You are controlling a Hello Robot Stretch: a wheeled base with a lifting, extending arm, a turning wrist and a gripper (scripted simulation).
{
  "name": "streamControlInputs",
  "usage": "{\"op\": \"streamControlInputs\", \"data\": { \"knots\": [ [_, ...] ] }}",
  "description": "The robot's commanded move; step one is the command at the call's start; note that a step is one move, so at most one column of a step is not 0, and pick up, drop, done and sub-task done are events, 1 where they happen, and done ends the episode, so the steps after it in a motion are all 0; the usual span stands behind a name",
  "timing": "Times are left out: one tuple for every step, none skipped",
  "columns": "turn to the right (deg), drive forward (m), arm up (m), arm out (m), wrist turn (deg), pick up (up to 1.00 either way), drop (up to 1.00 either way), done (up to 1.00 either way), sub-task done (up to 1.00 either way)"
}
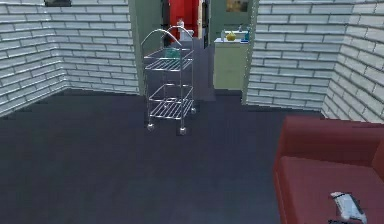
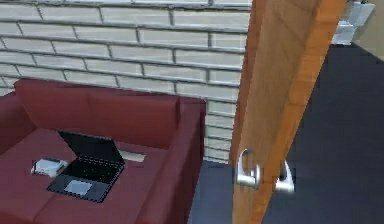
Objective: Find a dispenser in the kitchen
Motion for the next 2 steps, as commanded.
{"op": "streamControlInputs", "data": {
  "knots": [
    [6.0, 0.00, 0.00, 0.00, 0.0, 0.00, 0.00, 0.00, 0.00],
    [0.0, 1.00, 0.00, 0.00, 0.0, 0.00, 0.00, 0.00, 0.00]
  ]
}}
